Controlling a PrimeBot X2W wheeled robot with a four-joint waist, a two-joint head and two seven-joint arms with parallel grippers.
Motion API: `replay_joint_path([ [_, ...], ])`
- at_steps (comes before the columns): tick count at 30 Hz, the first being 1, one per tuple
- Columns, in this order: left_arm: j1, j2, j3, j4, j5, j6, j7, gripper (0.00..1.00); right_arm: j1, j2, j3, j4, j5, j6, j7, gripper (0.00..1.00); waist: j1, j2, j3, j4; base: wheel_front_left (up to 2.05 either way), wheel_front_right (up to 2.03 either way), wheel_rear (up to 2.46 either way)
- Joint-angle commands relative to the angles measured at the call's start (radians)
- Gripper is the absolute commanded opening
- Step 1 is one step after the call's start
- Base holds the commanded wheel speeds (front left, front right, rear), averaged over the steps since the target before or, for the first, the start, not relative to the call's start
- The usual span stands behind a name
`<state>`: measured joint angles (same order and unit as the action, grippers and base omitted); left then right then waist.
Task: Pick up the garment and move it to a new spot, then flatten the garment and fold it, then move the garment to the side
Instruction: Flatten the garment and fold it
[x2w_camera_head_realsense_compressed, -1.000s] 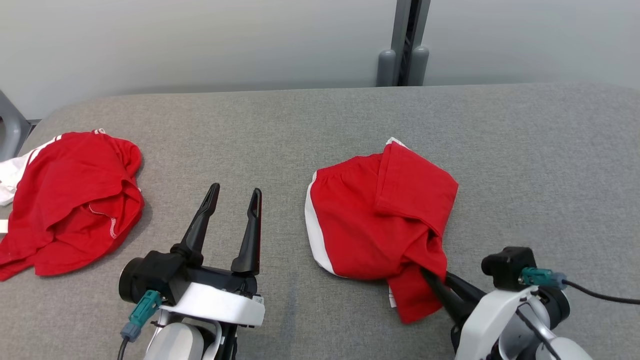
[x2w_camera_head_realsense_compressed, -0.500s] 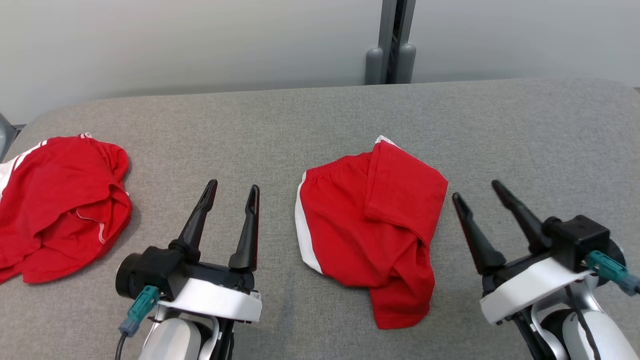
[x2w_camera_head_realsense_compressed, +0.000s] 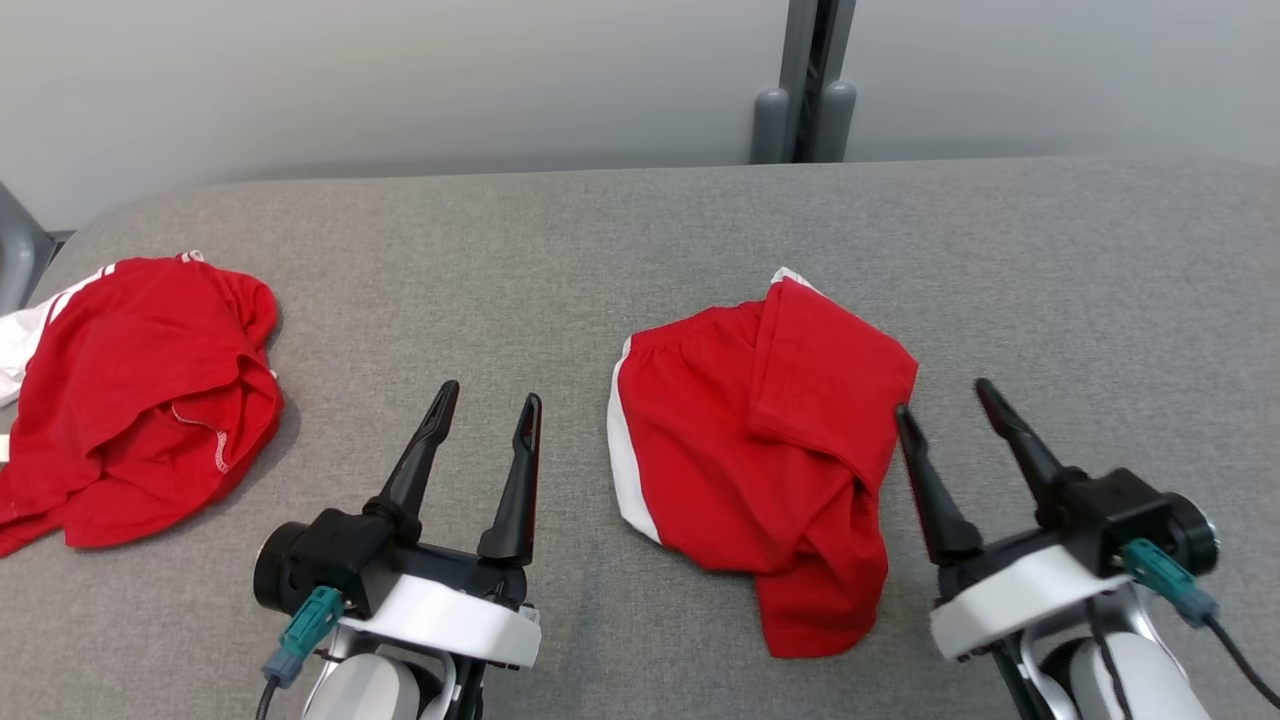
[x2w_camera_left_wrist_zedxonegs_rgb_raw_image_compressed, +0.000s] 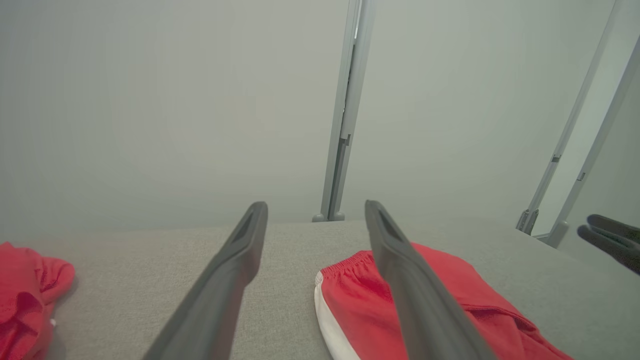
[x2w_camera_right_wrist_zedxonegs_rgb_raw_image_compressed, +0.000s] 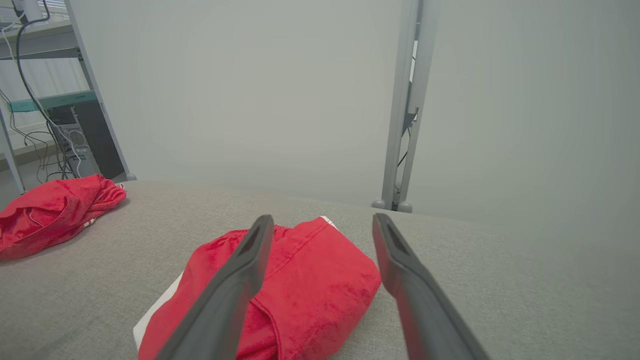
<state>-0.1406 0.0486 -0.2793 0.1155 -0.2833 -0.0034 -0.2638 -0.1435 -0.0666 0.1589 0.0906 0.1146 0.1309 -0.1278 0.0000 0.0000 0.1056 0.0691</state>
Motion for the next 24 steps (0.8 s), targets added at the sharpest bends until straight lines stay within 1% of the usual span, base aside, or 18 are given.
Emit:
replay_joint_path([
  [1, -0.006, 0.003, -0.004, 0.002, -0.001, -0.001, -0.001, 1.0, -0.026, -0.004, 0.016, 0.015, -0.01, 0.0, 0.007, 1.0, 0.0, 0.0, 0.01, 0.01, 0.0, 0.0, 0.0],
  [6, -0.027, 0.003, -0.022, 0.007, 0.004, -0.004, -0.001, 1.0, -0.098, -0.032, 0.094, 0.105, -0.044, 0.0, 0.066, 1.0, 0.0, 0.0, 0.038, 0.039, 0.0, 0.0, 0.0],
  [7, -0.027, 0.003, -0.022, 0.007, 0.004, -0.004, -0.001, 1.0, -0.098, -0.032, 0.094, 0.105, -0.044, 0.0, 0.066, 1.0, 0.0, 0.0, 0.038, 0.039, 0.0, 0.0, 0.0],
  [8, -0.036, 0.003, -0.03, 0.009, 0.001, -0.003, -0.001, 1.0, -0.128, -0.041, 0.116, 0.149, -0.052, 0.0, 0.1, 1.0, 0.0, 0.0, 0.05, 0.054, 0.0, 0.0, 0.0],
  [9, -0.039, 0.004, -0.033, 0.009, -0.002, -0.001, -0.001, 1.0, -0.142, -0.045, 0.128, 0.169, -0.054, 0.0, 0.113, 1.0, 0.0, 0.0, 0.055, 0.062, 0.0, 0.0, 0.0],
  [10, -0.039, 0.004, -0.033, 0.009, -0.002, -0.001, -0.001, 1.0, -0.142, -0.045, 0.128, 0.169, -0.054, 0.0, 0.113, 1.0, 0.0, 0.0, 0.055, 0.062, 0.0, 0.0, 0.0],
  [16, -0.045, 0.003, -0.047, 0.009, -0.018, 0.009, -0.001, 1.0, -0.21, -0.067, 0.179, 0.27, -0.039, 0.0, 0.161, 1.0, 0.0, 0.0, 0.076, 0.107, 0.0, 0.0, 0.0],
  [19, -0.053, 0.003, -0.051, 0.01, -0.026, 0.012, -0.001, 1.0, -0.233, -0.081, 0.186, 0.311, -0.051, 0.0, 0.174, 1.0, 0.0, 0.0, 0.084, 0.126, 0.0, 0.0, 0.0],
  [24, -0.058, 0.003, -0.053, 0.005, -0.035, 0.022, -0.001, 1.0, -0.259, -0.076, 0.155, 0.363, -0.059, 0.0, 0.172, 1.0, 0.0, 0.0, 0.093, 0.148, 0.0, 0.0, 0.0],
])
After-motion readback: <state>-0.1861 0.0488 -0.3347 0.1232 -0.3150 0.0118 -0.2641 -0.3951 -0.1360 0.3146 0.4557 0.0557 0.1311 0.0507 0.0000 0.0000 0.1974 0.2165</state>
